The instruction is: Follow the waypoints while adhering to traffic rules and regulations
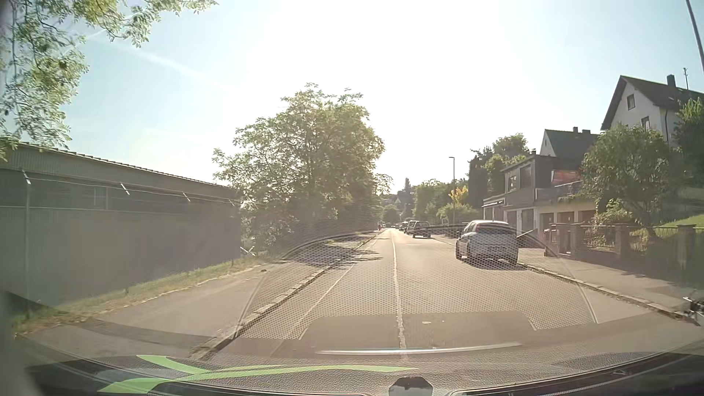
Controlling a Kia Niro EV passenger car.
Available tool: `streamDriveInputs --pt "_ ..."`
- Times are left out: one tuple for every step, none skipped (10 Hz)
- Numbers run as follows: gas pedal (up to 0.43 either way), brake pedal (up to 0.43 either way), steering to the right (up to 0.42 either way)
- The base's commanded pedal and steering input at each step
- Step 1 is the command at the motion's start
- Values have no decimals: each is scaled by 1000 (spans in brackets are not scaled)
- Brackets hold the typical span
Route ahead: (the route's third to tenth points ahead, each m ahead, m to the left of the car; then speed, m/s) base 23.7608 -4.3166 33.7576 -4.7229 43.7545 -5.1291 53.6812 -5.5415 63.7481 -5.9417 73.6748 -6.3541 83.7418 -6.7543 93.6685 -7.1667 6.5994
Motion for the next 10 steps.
streamDriveInputs --pt "87 0 35" --pt "87 0 31" --pt "87 0 22" --pt "87 0 21" --pt "87 0 17" --pt "98 0 12" --pt "98 0 10" --pt "98 0 10" --pt "98 0 10" --pt "98 0 10"
